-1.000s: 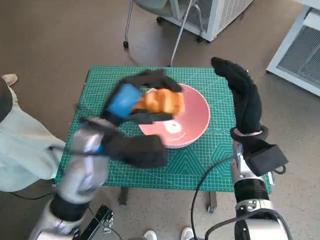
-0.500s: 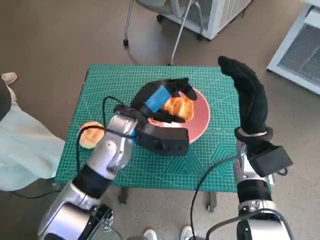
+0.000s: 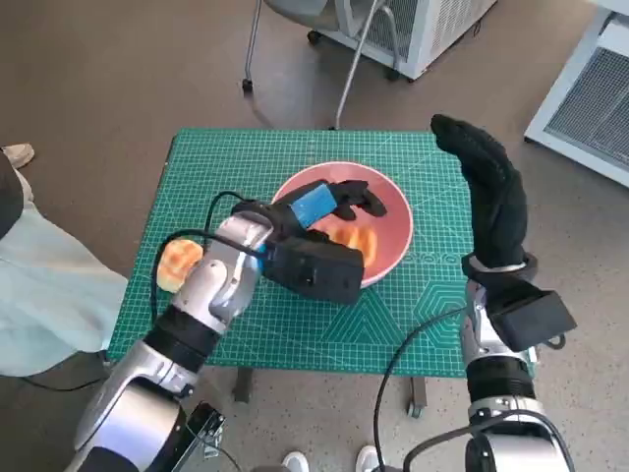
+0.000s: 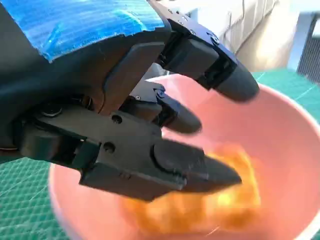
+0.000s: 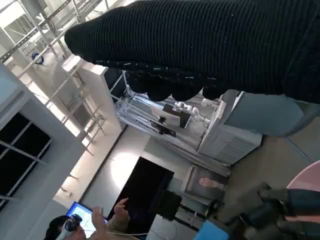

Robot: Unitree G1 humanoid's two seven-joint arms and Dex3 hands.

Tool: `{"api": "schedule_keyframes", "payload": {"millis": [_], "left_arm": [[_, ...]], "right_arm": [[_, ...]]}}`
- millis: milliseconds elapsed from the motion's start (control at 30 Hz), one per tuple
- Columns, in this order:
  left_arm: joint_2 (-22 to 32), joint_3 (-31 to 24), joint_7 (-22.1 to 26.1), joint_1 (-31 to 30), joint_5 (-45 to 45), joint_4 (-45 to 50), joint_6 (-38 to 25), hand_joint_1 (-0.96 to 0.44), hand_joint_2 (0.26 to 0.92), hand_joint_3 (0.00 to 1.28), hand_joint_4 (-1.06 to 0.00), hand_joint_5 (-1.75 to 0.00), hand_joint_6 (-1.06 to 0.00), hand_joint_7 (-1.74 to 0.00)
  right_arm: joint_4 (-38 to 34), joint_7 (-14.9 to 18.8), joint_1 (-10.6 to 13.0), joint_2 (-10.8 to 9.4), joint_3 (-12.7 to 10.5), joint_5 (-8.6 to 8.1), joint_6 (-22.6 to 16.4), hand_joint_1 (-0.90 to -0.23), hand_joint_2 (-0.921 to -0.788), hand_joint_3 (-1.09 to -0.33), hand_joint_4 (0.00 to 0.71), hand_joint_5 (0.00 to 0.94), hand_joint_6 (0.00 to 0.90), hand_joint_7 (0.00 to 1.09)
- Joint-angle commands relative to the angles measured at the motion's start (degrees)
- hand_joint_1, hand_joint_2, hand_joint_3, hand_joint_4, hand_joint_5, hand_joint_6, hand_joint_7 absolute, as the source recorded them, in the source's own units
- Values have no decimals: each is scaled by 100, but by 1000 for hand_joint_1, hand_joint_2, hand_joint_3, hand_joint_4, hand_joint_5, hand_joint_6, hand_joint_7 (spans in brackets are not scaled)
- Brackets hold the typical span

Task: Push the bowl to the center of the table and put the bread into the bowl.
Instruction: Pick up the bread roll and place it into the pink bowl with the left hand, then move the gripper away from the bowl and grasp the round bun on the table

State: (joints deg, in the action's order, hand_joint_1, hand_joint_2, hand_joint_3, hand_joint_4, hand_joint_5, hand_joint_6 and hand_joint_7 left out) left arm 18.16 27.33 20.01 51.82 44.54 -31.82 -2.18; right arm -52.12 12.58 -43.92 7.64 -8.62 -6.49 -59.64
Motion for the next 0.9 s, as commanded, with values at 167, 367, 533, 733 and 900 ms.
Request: {"api": "schedule_keyframes", "payload": {"millis": [167, 367, 533, 733, 900], "left_arm": [[249, -589, 523, -304, -802, 800, -186, -147, 909, 65, -241, -2, -401, -123], [575, -911, 997, -540, -1244, 1460, -303, -104, 898, 42, -231, -1, -395, -96], [1020, -1342, 1080, -964, -1557, 2207, -115, -88, 887, 30, -256, -12, -415, -96], [1636, -1992, 1088, -1473, -1972, 2958, 265, -58, 875, 20, -318, -33, -476, -118], [2186, -2514, 1220, -1872, -2177, 3616, 317, -39, 869, 13, -387, -52, -554, -153]], "right_arm": [[0, -39, 151, -64, 11, 13, 70, -431, -921, -611, 449, 4, 186, 894], [13, -37, 155, -118, 30, 9, 103, -436, -921, -609, 451, 5, 188, 891], [16, -16, 164, -176, 43, 2, 128, -434, -921, -609, 452, 6, 188, 890], [28, 35, 178, -220, 61, -45, 130, -431, -921, -610, 453, 6, 189, 889], [45, 99, 187, -223, 70, -100, 148, -427, -921, -612, 452, 5, 189, 887]]}}
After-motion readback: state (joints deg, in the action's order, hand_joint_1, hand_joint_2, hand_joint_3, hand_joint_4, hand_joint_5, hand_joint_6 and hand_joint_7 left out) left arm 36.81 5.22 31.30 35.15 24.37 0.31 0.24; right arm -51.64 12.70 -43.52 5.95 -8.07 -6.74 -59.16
